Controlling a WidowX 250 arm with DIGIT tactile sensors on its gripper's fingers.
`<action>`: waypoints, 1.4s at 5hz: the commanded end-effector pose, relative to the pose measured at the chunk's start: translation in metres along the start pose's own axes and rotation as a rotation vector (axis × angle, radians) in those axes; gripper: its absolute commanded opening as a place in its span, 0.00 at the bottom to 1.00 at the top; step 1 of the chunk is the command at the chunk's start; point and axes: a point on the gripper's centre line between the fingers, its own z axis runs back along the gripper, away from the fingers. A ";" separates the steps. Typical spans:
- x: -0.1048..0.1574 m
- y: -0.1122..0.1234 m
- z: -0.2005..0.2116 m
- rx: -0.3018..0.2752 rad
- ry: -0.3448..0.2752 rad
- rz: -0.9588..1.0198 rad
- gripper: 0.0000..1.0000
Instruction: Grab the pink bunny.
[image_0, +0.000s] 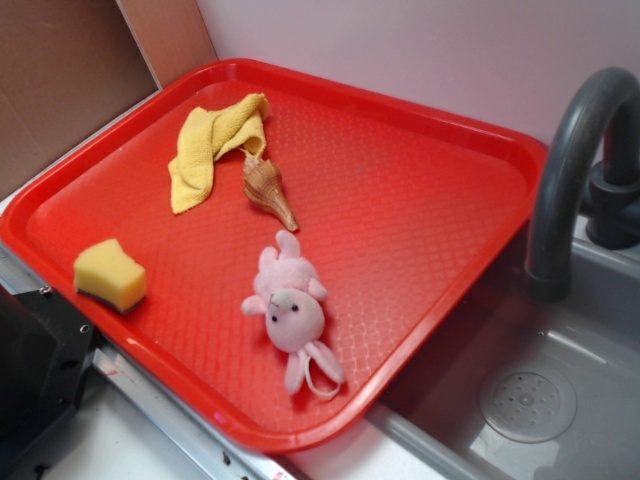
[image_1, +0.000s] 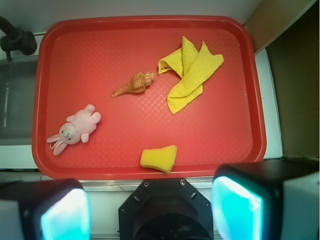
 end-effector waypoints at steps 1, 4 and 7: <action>0.000 0.000 0.000 0.000 0.000 0.000 1.00; 0.023 -0.065 -0.039 -0.082 -0.170 0.525 1.00; 0.044 -0.123 -0.126 -0.102 -0.076 0.651 1.00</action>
